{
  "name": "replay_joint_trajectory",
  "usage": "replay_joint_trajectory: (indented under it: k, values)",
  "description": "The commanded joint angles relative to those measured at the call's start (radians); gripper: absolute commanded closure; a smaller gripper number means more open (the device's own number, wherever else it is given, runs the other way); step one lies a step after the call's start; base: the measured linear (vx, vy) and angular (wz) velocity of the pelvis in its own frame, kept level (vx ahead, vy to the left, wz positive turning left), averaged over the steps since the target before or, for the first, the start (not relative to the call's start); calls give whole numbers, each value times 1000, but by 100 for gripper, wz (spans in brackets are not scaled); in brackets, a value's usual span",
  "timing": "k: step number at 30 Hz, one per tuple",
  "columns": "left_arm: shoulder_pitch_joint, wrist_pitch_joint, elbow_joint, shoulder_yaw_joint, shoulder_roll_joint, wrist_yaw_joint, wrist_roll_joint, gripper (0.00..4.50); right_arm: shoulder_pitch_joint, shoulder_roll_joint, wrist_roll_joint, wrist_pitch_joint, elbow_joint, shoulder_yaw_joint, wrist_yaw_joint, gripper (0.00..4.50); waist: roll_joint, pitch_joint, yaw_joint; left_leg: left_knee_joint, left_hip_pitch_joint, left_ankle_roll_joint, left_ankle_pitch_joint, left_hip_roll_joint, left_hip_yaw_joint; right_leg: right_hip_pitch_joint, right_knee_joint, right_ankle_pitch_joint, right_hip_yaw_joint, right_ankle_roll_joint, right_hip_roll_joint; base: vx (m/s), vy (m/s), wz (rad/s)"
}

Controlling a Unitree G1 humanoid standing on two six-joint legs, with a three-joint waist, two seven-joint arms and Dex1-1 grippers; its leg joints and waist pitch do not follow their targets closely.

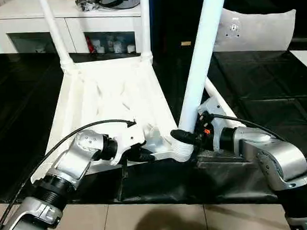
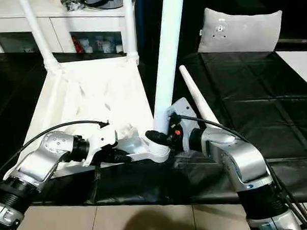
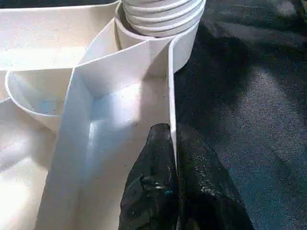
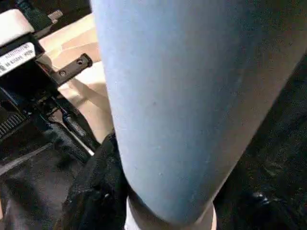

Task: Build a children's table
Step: Insert table leg to table base

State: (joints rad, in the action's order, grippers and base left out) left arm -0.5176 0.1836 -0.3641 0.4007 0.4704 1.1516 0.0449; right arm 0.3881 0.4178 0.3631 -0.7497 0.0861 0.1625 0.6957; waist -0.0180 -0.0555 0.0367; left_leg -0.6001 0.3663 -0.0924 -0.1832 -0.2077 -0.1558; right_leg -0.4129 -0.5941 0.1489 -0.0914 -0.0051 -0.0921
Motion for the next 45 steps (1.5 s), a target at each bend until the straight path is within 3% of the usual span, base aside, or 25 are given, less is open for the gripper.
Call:
replay_joint_trajectory:
  k: [1, 10, 18, 27, 30, 35, 36, 37, 45]
  values:
    - [13, -24, 35, 16, -8, 49, 20, 450, 11, 2, -12, 0, -35, 4, -2, 261, 5, 72, -2, 71, -5, 8, -221, -9, -11, 58, 71, 332, 44, -163, -38, 0, 0, 0]
    - [20, -33, 41, 6, -13, 45, 19, 450, -1, -22, 3, 8, -77, 0, 13, 261, 9, 72, -3, 72, -5, 10, -224, -10, -11, 58, 71, 344, 44, -161, -39, 0, 0, 0]
    - [22, -30, 30, -13, -24, 18, 12, 450, -93, -58, 52, 63, -112, -72, 20, 261, 10, 74, 0, 72, -5, 15, -226, -10, -12, 57, 72, 329, 44, -163, -39, 0, 0, 0]
    - [17, -5, 24, -31, -50, 10, 33, 450, -214, -124, 78, 138, -113, -136, -22, 261, 4, 69, -4, 78, -8, 7, -301, -10, -6, 55, 87, 422, 38, -138, -40, 0, 0, 0]
    - [16, -5, 22, -30, -52, 10, 32, 450, -245, -130, 68, 162, -105, -129, -33, 261, 3, 67, -3, 79, -12, 6, -322, -8, -6, 53, 92, 450, 37, -126, -40, 0, 0, 0]
    - [13, -7, 17, -26, -47, 18, 18, 450, -257, -84, -23, 208, -85, -60, -30, 261, 2, 65, -5, 81, -15, 4, -344, -8, -3, 52, 98, 496, 34, -103, -39, 0, 0, 0]
    - [12, -9, 17, -25, -45, 20, 15, 450, -251, -75, -35, 210, -84, -47, -25, 261, -8, 65, -4, 82, -17, 3, -347, -7, -2, 52, 98, 492, 35, -105, -40, 0, 0, 0]
    - [10, -12, 16, -23, -41, 25, 10, 450, -241, -58, -55, 214, -84, -25, -15, 261, -2, 64, -7, 84, -14, 4, -348, -8, -2, 53, 98, 473, 34, -108, -37, 0, 0, 0]
    - [-14, -24, 4, -21, -16, 51, -5, 450, -184, 9, -106, 228, -143, 73, 82, 261, 2, 55, -13, 85, -15, 15, -375, -7, -2, 51, 102, 507, 34, -108, -39, 0, 0, 0]
